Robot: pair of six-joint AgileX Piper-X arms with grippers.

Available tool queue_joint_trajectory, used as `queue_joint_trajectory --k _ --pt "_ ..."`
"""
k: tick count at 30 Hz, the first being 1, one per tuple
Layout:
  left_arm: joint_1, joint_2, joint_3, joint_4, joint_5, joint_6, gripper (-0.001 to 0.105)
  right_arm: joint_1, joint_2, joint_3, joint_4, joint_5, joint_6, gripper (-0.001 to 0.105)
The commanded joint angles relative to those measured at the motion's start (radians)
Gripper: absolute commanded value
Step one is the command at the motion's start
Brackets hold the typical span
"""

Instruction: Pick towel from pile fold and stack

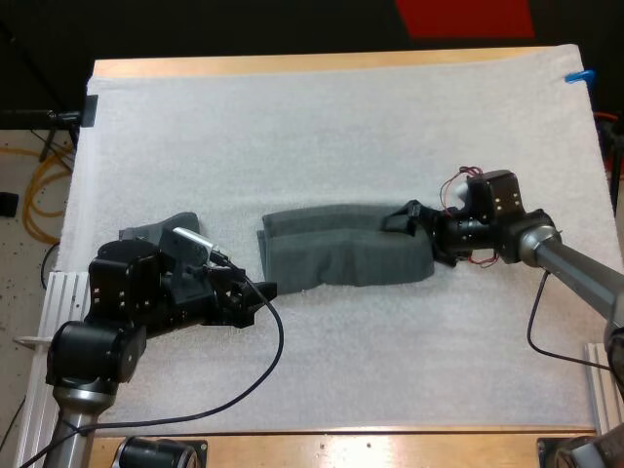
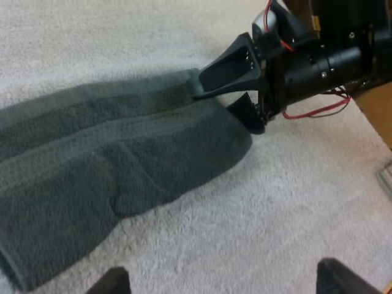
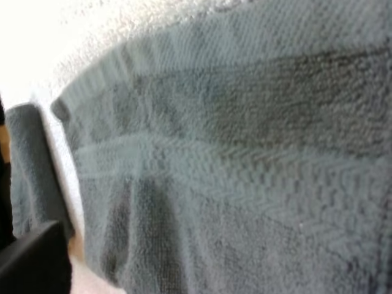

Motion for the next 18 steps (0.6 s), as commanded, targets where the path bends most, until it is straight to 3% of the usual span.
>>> queue_joint_trajectory --k 1,11,16,18 --pt "-0.002 -0.003 -0.005 -0.013 0.011 -0.006 0.06 0.011 0.033 0.011 0.024 0.016 0.004 0.086" --pt "-0.002 -0.003 -0.005 -0.009 0.015 -0.006 0.06 0.011 0.033 0.011 0.023 0.018 0.022 0.0" --pt "-0.002 -0.003 -0.005 0.013 0.042 -0.006 0.06 0.011 0.02 0.011 0.028 0.032 -0.031 0.0" --pt "-0.002 -0.003 -0.005 0.017 0.053 -0.006 0.06 0.011 -0.009 0.011 0.055 0.09 -0.057 0.0"
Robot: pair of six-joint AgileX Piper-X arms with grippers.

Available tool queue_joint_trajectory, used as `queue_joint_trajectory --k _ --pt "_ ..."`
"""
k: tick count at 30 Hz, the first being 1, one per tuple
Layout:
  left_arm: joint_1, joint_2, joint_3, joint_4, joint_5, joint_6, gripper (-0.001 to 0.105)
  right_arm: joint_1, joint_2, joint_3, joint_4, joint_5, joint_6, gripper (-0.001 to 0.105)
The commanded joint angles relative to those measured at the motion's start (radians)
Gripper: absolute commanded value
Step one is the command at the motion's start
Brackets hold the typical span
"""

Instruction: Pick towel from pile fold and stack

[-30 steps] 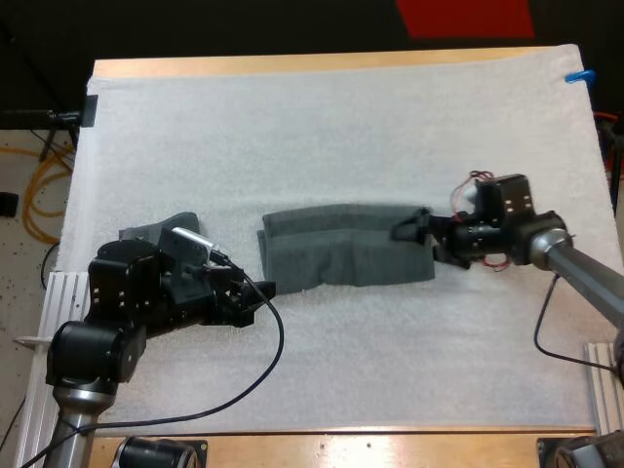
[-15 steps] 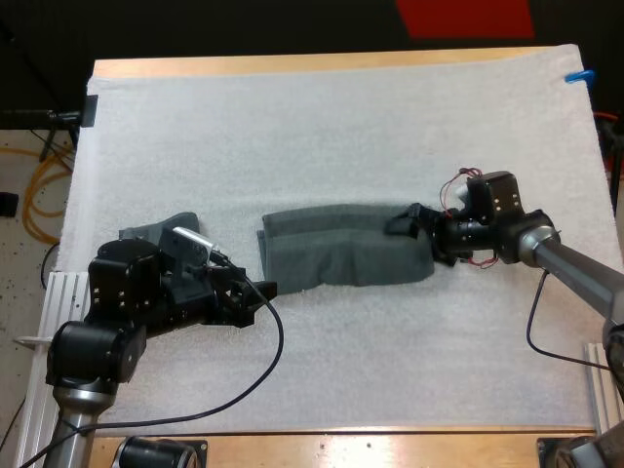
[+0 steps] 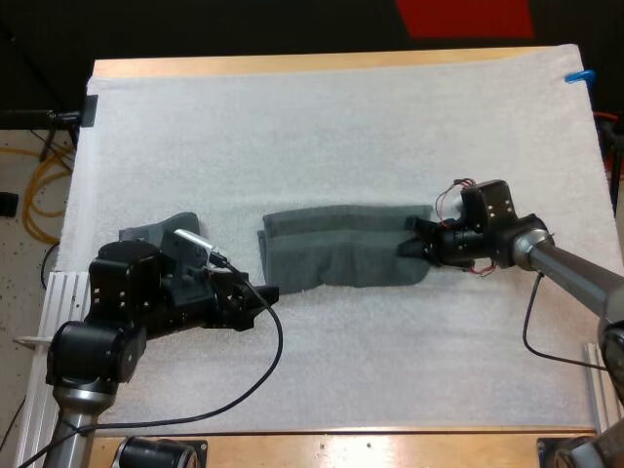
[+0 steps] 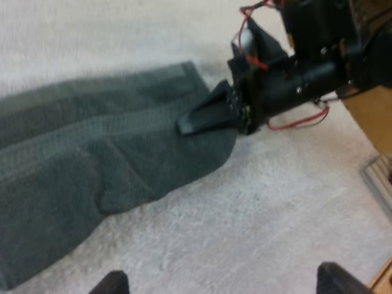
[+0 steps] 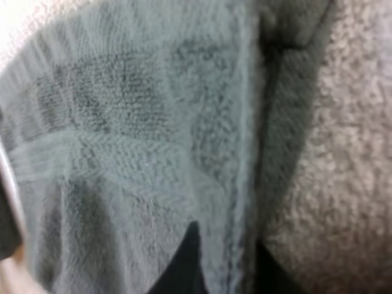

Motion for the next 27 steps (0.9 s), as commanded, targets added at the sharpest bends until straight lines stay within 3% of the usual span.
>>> queue_joint_trajectory --k 1,4,10,12,16,20,27 --pt "-0.002 -0.003 -0.005 0.001 0.02 -0.006 0.06 0.003 -0.031 0.0 0.016 0.038 -0.029 0.0" --pt "-0.002 -0.003 -0.005 0.001 0.022 -0.006 0.06 0.003 -0.094 0.0 0.121 0.183 -0.087 0.0" --pt "-0.002 -0.003 -0.005 0.001 0.022 -0.006 0.06 0.003 -0.237 -0.014 0.381 0.508 -0.341 0.0" --pt "-0.002 -0.003 -0.005 0.001 0.022 -0.006 0.06 0.003 -0.283 -0.034 0.481 0.691 -0.449 0.0" --pt "-0.002 -0.003 -0.005 0.001 0.022 -0.006 0.06 0.003 -0.328 -0.081 0.581 0.874 -0.543 0.0" --pt "-0.002 -0.003 -0.005 0.001 0.022 -0.006 0.06 0.003 -0.335 -0.138 0.628 0.841 -0.534 0.0" --pt "-0.002 -0.003 -0.005 -0.001 0.022 -0.004 0.06 0.061 -0.305 -0.154 0.551 0.495 -0.388 0.0"
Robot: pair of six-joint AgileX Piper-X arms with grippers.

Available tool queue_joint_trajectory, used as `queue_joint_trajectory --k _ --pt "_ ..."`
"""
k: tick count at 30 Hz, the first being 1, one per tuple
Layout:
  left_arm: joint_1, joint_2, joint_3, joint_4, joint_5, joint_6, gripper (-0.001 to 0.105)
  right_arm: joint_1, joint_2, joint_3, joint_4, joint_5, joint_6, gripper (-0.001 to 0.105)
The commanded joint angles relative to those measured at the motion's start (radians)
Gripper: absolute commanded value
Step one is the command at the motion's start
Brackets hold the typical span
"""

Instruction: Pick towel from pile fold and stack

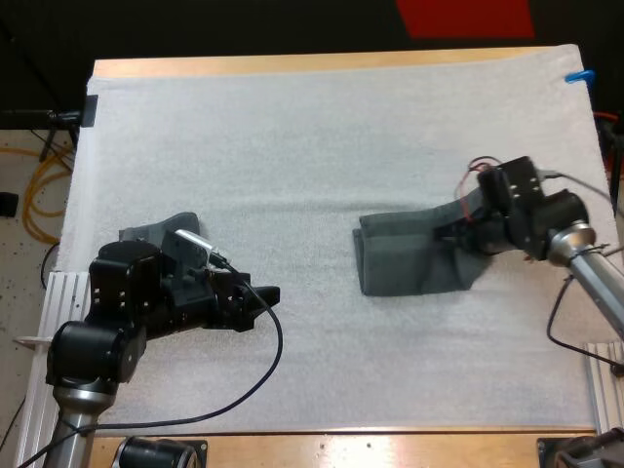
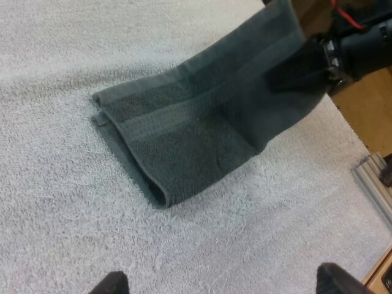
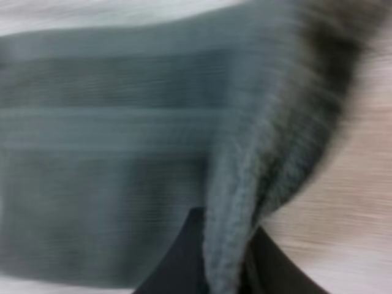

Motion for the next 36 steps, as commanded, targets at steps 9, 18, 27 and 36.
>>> queue_joint_trajectory --k 9,18,27,36 --pt "-0.002 -0.003 -0.005 -0.001 0.012 -0.004 0.06 0.144 0.134 -0.009 -0.2 -0.153 0.185 0.0" --pt "-0.002 -0.003 -0.005 -0.001 0.04 -0.004 0.06 0.156 0.172 -0.028 -0.279 -0.202 0.187 0.055" --pt "-0.002 -0.003 -0.005 -0.001 0.039 0.029 0.06 0.156 0.138 -0.136 -0.154 -0.271 0.061 0.1" --pt "-0.002 -0.003 -0.005 -0.031 -0.007 0.069 0.061 0.156 -0.128 -0.137 -0.038 -0.269 -0.077 0.1"
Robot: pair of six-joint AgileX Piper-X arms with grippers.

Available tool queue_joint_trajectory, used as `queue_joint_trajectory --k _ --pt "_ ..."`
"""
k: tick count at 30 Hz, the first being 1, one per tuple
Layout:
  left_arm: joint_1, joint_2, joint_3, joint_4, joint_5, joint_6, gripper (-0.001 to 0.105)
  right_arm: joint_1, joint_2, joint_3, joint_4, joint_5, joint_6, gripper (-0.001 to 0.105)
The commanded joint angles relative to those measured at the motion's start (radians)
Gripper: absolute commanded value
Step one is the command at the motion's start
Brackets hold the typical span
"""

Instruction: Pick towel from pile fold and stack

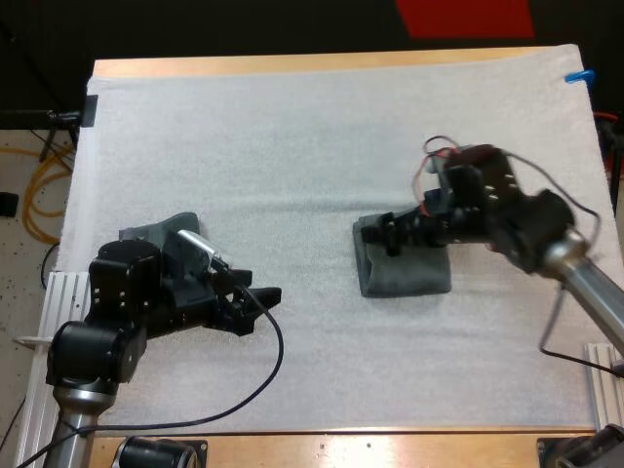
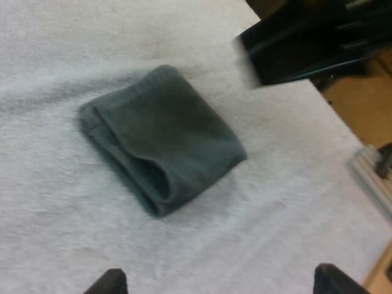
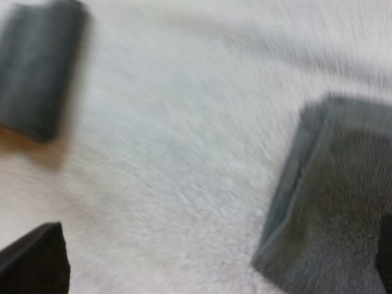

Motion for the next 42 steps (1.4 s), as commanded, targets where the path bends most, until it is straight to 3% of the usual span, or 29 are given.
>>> queue_joint_trajectory --k 1,4,10,15,21,25,30,34,42 --pt "-0.002 -0.003 -0.005 -0.019 -0.029 -0.007 0.063 -0.002 -0.037 -0.011 0.017 -0.011 -0.027 0.1" --pt "-0.002 0.015 -0.005 -0.056 -0.074 -0.058 0.076 -0.002 -0.15 -0.011 0.06 -0.011 -0.055 0.1" --pt "-0.068 0.127 -0.005 -0.197 -0.097 -0.225 0.076 -0.002 -0.331 -0.009 0.186 -0.011 -0.131 0.1" --pt "-0.195 0.27 -0.005 -0.4 -0.211 -0.439 0.076 -0.002 -0.474 -0.009 0.247 -0.011 -0.147 0.1" --pt "-0.301 0.461 -0.016 -0.591 -0.341 -0.586 0.076 -0.002 -0.606 -0.009 0.308 -0.001 -0.147 0.1" --pt "-0.341 0.599 -0.05 -0.634 -0.353 -0.625 0.076 -0.002 -0.669 -0.009 0.361 0.082 -0.147 0.1" --pt "-0.382 0.78 -0.145 -0.633 -0.363 -0.627 0.076 -0.002 -0.697 -0.009 0.477 0.242 -0.139 0.1" --pt "-0.401 0.892 -0.212 -0.631 -0.363 -0.63 0.076 -0.002 -0.697 -0.009 0.522 0.246 -0.139 0.1" --pt "-0.4 1.055 -0.307 -0.618 -0.324 -0.718 0.076 -0.002 -0.697 -0.009 0.524 0.246 -0.139 0.1"
